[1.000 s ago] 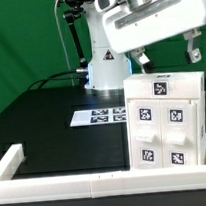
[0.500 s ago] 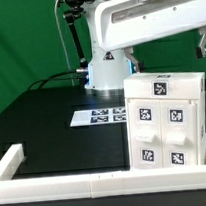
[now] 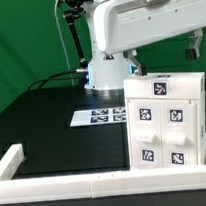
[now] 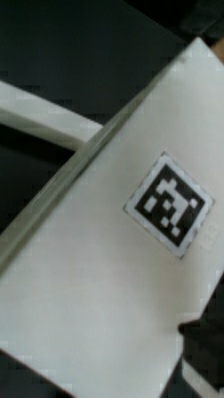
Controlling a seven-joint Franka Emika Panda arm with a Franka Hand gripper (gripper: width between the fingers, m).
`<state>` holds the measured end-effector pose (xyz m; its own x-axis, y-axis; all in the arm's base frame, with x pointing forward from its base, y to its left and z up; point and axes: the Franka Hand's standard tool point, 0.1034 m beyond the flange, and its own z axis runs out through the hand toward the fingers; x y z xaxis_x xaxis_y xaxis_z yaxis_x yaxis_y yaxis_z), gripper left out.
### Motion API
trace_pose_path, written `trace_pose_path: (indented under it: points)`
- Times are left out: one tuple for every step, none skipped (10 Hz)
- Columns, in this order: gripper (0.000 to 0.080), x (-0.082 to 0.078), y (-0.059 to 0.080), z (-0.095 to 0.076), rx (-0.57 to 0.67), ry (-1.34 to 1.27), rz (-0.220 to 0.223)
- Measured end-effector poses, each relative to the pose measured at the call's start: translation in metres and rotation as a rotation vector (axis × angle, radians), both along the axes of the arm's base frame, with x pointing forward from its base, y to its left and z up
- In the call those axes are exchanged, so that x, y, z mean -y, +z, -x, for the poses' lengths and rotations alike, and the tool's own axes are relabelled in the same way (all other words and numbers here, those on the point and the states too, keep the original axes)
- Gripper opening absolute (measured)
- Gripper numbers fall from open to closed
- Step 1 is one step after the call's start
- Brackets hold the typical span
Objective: Assemble cabinet
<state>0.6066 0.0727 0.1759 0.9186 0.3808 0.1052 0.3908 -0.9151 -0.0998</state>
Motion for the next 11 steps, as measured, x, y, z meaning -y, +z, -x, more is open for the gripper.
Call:
trace_pose_path:
  points:
    - [0.0797,-0.002,-0.001,0.001,0.010,0.093,0.024]
    - [0.0797,-0.002,-0.003,0.000,0.027,0.198,0.042]
    - [0.0797,0.002,-0.005,0.000,0.033,0.278,0.047]
    - [0.0797,0.005,-0.007,0.000,0.038,0.358,0.054]
    - [0.0797,0.006,-0.010,0.000,0.042,0.438,0.058]
    - [0.0797,0.007,-0.012,0.000,0.033,0.484,0.056]
    - [0.0797,0.009,-0.016,-0.001,0.040,0.567,0.059]
    - [0.0797,0.008,-0.019,-0.001,0.037,0.580,0.060]
    - [0.0797,0.008,-0.021,0.000,0.034,0.579,0.059]
    - [0.0797,0.008,-0.021,0.000,0.032,0.576,0.059]
    - [0.0675,0.009,-0.021,0.000,0.032,0.575,0.059]
